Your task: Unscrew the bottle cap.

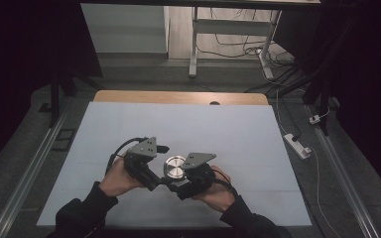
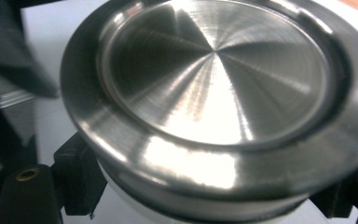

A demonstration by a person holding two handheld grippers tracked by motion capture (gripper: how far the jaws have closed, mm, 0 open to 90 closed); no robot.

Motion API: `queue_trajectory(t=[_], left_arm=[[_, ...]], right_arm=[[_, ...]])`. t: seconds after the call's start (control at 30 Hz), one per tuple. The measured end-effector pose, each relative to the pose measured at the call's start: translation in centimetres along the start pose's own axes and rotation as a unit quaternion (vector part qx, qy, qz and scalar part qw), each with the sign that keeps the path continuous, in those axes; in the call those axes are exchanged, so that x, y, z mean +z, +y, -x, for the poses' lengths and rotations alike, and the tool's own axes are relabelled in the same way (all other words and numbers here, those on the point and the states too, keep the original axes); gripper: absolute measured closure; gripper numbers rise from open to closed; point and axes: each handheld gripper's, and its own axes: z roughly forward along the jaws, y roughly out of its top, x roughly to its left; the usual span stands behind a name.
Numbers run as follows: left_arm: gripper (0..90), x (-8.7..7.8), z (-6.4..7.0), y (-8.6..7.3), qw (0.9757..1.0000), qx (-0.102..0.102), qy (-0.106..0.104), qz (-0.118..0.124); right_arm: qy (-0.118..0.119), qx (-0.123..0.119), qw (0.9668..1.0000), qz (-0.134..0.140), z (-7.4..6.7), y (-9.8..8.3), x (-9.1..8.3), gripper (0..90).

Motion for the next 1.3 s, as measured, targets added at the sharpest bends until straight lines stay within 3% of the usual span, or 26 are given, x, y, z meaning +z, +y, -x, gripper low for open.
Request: queue_trajectory(t=[0.03, 0.07, 0.2, 0.23, 0.3, 0.43, 0.47, 0.5, 0.53, 0.57, 0.6, 0.63, 0.67, 0.7, 0.73, 0.77, 0.8, 0.83, 0.87, 0.9, 0.93, 0.97, 1.0, 1.3], left_arm=[[2.8, 0.0, 0.0, 0.0, 1.0, 0.0, 0.0, 0.0], [2.8, 0.0, -0.1, -0.3, 0.9997, 0.013, -0.021, 0.003], [5.9, 0.2, 0.0, -0.5, 0.9975, 0.035, -0.06, 0.011], [7.3, 0.2, 0.0, -0.5, 0.9975, 0.035, -0.06, 0.011], [10.7, 0.6, 0.4, -0.4, 0.9963, 0.054, -0.066, 0.003], [18.6, 0.8, 0.6, -0.3, 0.9963, 0.054, -0.066, 0.011], [18.8, 0.8, 0.6, -0.2, 0.9976, 0.04, -0.055, 0.014], [19.0, 0.8, 0.6, -0.2, 0.9976, 0.04, -0.055, 0.014], [19.0, 1.0, 0.7, -0.1, 0.9988, 0.027, -0.039, 0.015], [19.0, 1.0, 0.7, -0.1, 0.9988, 0.027, -0.039, 0.015], [19.1, 1.3, 0.8, 0.1, 0.9997, 0.01, -0.019, 0.013], [19.1, 1.3, 0.8, 0.1, 0.9997, 0.01, -0.019, 0.013], [19.1, 1.4, 0.9, 0.2, 0.9999, 0.004, -0.008, 0.01], [19.1, 1.6, 1.0, 0.4, 0.9999, -0.004, 0.006, 0.007], [19.2, 1.9, 1.2, 0.6, 0.9993, -0.02, 0.03, 0.004], [19.2, 1.9, 1.2, 0.6, 0.9993, -0.02, 0.03, 0.004], [19.2, 2.3, 1.5, 0.9, 0.998, -0.036, 0.053, 0.002], [19.2, 2.3, 1.5, 0.9, 0.998, -0.036, 0.053, 0.002], [19.3, 2.6, 1.8, 1.1, 0.9963, -0.048, 0.072, 0.001], [19.3, 2.6, 1.8, 1.1, 0.9963, -0.048, 0.072, 0.001], [19.3, 2.8, 2.0, 1.2, 0.9944, -0.059, 0.087, 0.0], [19.3, 2.8, 2.0, 1.2, 0.9944, -0.059, 0.087, 0.0], [19.4, 2.9, 2.1, 1.4, 0.993, -0.064, 0.1, 0.0], [19.5, 2.9, 2.3, 1.5, 0.9917, -0.066, 0.11, 0.001]], right_arm=[[0.0, 0.0, 1.0, 0.0, 0.0, 0.0, 0.0, 15.1], [0.016, -0.007, 0.9998, 0.001, -0.3, 0.1, 0.1, 15.1], [0.04, -0.023, 0.999, -0.002, -0.9, 0.2, 0.2, 15.1], [0.044, -0.024, 0.9987, -0.002, -1.1, 0.3, 0.3, 15.1], [0.05, -0.037, 0.9981, -0.003, -1.2, 0.3, 0.3, 15.1], [0.051, -0.032, 0.9982, -0.004, -1.4, 0.4, 0.4, 15.1], [0.044, -0.03, 0.9985, -0.003, -1.3, 0.4, 0.3, 15.1], [0.044, -0.03, 0.9985, -0.003, -1.3, 0.4, 0.3, 15.1], [0.035, -0.022, 0.9992, -0.001, -1.1, 0.4, 0.2, 15.1], [0.029, -0.022, 0.9993, -0.001, -1.0, 0.3, 0.2, 15.1], [0.022, -0.015, 0.9996, -0.001, -0.9, 0.3, 0.2, 15.1], [0.022, -0.015, 0.9996, -0.001, -0.9, 0.3, 0.2, 15.1], [0.005, -0.005, 1.0, -0.002, -0.8, 0.3, 0.2, 15.1], [0.005, -0.005, 1.0, -0.002, -0.8, 0.3, 0.2, 15.1], [-0.011, 0.001, 0.9999, -0.004, -0.6, 0.2, 0.3, 15.1], [-0.011, 0.001, 0.9999, -0.004, -0.6, 0.2, 0.3, 15.1], [-0.028, 0.011, 0.9995, -0.006, -0.4, 0.1, 0.3, 15.1], [-0.028, 0.011, 0.9995, -0.006, -0.4, 0.1, 0.3, 15.1], [-0.041, 0.016, 0.999, -0.007, -0.3, 0.1, 0.3, 15.1], [-0.041, 0.016, 0.999, -0.007, -0.3, 0.1, 0.3, 15.1], [-0.049, 0.019, 0.9986, -0.008, -0.3, 0.1, 0.3, 15.1], [-0.049, 0.019, 0.9986, -0.008, -0.3, 0.1, 0.3, 15.1], [-0.054, 0.022, 0.9983, -0.008, -0.1, 0.0, 0.3, 15.1], [-0.057, 0.026, 0.998, -0.003, 0.0, 0.0, 0.2, 15.1]])
